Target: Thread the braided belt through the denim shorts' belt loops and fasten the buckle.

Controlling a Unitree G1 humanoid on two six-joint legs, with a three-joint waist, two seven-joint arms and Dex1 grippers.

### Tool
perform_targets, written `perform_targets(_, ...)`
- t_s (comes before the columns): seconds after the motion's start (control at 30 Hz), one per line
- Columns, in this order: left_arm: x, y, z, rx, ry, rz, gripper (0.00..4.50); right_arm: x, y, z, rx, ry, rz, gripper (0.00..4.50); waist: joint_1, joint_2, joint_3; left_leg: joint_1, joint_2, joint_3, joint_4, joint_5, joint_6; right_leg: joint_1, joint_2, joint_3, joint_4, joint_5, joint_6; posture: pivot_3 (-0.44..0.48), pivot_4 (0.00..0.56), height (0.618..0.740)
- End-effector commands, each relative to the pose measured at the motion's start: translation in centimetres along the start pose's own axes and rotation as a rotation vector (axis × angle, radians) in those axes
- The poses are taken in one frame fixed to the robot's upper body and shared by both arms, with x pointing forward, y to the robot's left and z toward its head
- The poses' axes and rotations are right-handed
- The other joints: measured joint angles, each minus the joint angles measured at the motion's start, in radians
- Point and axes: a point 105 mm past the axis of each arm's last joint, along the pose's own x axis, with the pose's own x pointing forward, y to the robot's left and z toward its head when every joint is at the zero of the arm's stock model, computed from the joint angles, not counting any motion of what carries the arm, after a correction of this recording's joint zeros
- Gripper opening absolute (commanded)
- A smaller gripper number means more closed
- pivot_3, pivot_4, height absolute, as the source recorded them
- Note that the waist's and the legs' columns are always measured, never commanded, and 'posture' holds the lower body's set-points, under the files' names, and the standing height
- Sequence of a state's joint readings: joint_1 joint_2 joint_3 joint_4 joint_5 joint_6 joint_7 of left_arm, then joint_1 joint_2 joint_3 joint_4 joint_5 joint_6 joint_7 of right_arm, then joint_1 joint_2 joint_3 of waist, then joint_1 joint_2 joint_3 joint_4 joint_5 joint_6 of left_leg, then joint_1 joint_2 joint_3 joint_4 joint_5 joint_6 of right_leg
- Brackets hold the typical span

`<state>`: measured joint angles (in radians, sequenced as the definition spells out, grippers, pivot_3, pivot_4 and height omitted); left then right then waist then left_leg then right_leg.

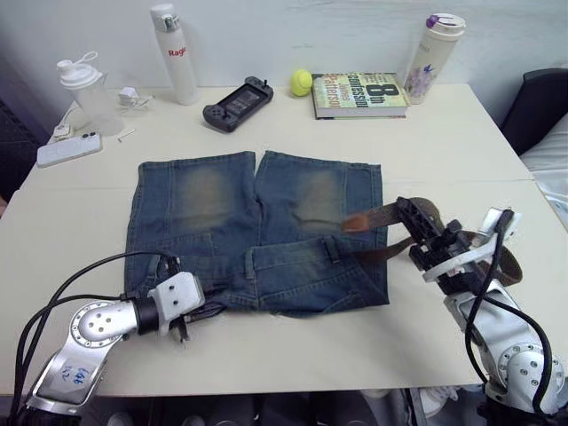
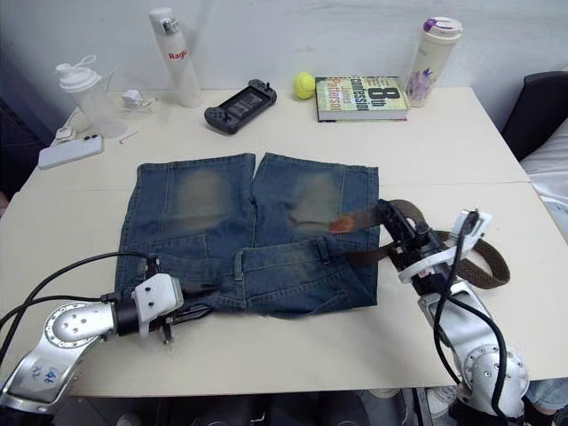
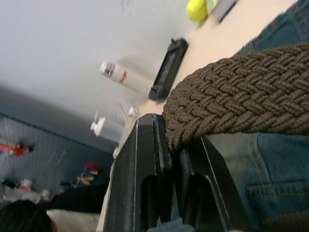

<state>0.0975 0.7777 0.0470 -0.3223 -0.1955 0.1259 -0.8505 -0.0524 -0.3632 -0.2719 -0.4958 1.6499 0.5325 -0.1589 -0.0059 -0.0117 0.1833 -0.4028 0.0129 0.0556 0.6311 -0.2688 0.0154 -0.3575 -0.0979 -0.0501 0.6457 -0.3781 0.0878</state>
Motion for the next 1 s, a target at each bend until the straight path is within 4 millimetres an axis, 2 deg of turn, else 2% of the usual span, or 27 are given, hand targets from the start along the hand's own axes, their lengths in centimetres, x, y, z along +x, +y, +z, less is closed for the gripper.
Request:
perform_targets(0.03, -2.2, 1.0, 1.9, -0.076, -0.079, -0.034, 2.49, 0.7, 0.9, -0.1, -0.068, 0.052, 0.041, 0.0, -0.002, 0.0, 0.0, 0.0, 0.0, 0.0, 0.0, 0.0, 0.0, -0.001, 0.0, 0.0, 0.0, 0.0, 0.0, 0.0, 0.15, 0.74)
perform_targets(0.2, -5.1, 0.8, 4.7, -0.239, -0.142, -0.207, 2.49, 1.4, 0.4, 0.3, -0.133, 0.072, 0.016, 0.0, -0.013, 0.0, 0.0, -0.001, 0.001, 0.0, 0.0, 0.001, -0.001, -0.001, 0.001, 0.0, 0.0, 0.0, 0.0, 0.0, 0.15, 0.74)
perform_targets(0.37, -5.5, 2.6, 8.0, -0.327, -0.29, -0.221, 2.49, 1.6, -0.8, -0.1, -0.251, 0.134, -0.026, 0.0, -0.008, 0.0, 0.0, -0.001, 0.0, -0.001, 0.001, 0.002, -0.003, 0.0, 0.001, 0.0, 0.0, 0.0, 0.0, 0.0, 0.15, 0.74)
perform_targets(0.5, -4.4, 3.6, 8.1, -0.293, -0.296, -0.161, 2.49, 1.6, -1.6, -0.7, -0.32, 0.176, -0.048, 0.0, -0.01, 0.0, 0.0, -0.001, 0.0, 0.0, 0.001, 0.002, -0.003, 0.0, 0.001, 0.0, 0.0, 0.0, 0.0, 0.0, 0.15, 0.74)
perform_targets(0.7, -2.9, 3.3, 8.8, -0.272, -0.336, -0.153, 2.49, 1.7, -2.4, -2.0, -0.393, 0.22, -0.081, 0.0, -0.02, 0.0, 0.0, -0.001, 0.0, 0.0, 0.001, 0.003, -0.006, 0.0, 0.002, 0.0, 0.003, 0.0, 0.0, 0.0, 0.15, 0.74)
perform_targets(1.0, -1.8, 3.8, 9.2, -0.224, -0.348, -0.139, 2.49, 2.6, -2.0, -3.9, -0.38, 0.217, -0.057, 0.0, -0.022, 0.0, 0.0, -0.001, 0.0, 0.0, 0.001, 0.004, -0.006, -0.001, 0.002, 0.0, 0.004, 0.0, 0.0, 0.0, 0.15, 0.74)
